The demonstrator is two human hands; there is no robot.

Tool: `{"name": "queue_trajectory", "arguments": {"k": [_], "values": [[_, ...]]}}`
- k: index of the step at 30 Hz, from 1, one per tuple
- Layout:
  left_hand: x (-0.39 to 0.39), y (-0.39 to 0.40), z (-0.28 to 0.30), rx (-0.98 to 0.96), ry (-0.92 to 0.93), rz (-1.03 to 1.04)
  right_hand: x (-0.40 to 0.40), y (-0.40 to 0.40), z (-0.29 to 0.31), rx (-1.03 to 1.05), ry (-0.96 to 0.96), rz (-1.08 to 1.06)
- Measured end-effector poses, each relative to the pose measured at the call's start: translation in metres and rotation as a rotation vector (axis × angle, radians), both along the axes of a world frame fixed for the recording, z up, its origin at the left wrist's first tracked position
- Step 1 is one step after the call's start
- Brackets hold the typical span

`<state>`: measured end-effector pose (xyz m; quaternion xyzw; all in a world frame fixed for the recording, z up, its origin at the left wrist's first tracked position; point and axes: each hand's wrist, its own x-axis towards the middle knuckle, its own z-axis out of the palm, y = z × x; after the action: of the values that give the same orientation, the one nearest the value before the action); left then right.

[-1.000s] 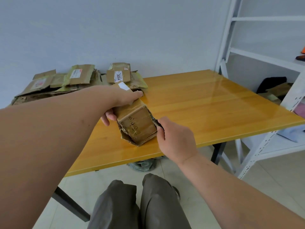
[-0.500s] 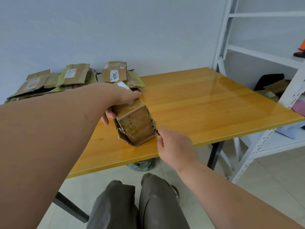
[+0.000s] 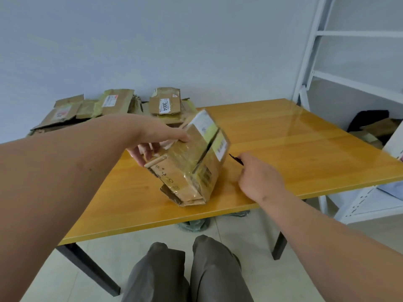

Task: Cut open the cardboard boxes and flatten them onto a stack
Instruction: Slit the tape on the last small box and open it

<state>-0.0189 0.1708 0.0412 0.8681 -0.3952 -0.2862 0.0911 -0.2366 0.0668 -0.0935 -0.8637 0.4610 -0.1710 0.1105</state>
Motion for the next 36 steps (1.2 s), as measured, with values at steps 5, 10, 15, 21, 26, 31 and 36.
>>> {"name": "queue_trajectory", "arguments": {"k": [5, 10, 15, 21, 26, 31, 36], "values": [[0.019, 0.005, -0.002, -0.017, 0.016, -0.022, 0.02, -0.014, -0.002, 0.065, 0.227, -0.05], [0.04, 0.007, -0.002, -0.028, 0.067, -0.001, 0.038, -0.011, 0.012, -0.163, -0.046, -0.003], [0.049, 0.002, 0.002, -0.021, -0.021, -0.076, 0.063, 0.003, 0.02, -0.452, -0.018, 0.429], [0.054, 0.006, 0.0, -0.009, -0.037, -0.1, 0.068, 0.007, 0.014, -0.51, 0.019, 0.444], [0.046, 0.002, 0.003, 0.033, -0.159, -0.159, 0.059, 0.007, 0.02, -0.508, 0.032, 0.44], [0.046, 0.011, 0.0, 0.006, -0.195, -0.092, 0.047, 0.012, 0.006, -0.587, 0.09, 0.483], [0.045, 0.021, -0.01, -0.081, -0.19, -0.111, 0.043, 0.012, 0.003, -0.521, 0.051, 0.477]]}}
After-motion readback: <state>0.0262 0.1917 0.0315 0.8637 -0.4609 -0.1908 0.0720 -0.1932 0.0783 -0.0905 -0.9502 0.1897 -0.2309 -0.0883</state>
